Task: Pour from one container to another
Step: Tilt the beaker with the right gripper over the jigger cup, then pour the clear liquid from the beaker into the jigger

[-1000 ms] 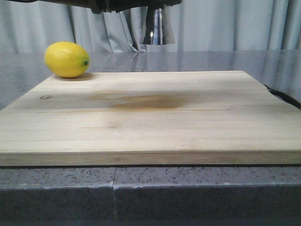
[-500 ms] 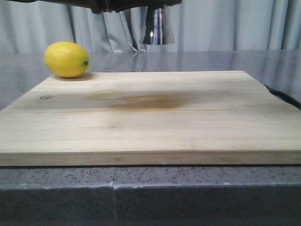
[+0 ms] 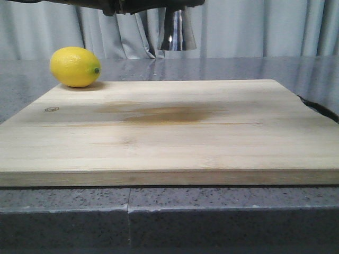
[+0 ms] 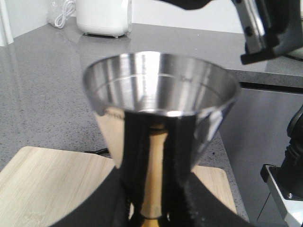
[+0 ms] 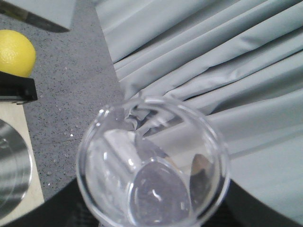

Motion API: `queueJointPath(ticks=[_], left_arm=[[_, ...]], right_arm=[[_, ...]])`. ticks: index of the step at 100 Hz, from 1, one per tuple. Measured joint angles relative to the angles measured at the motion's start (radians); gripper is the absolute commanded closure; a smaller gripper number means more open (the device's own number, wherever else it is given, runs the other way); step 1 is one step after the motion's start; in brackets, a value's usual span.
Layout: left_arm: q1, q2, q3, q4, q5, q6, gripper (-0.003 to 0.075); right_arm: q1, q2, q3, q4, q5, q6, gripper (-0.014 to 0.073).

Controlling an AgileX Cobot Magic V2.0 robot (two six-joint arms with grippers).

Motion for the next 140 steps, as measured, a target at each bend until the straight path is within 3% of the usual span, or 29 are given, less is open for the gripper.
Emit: queueJointPath(ticks=[140], left_arm=[[0.02,0.0,0.0,-0.015,-0.033,0.002,0.0739]], right_arm=[[0.0,0.026,-0.002,-0.057,-0.005,0.0,0.0389]])
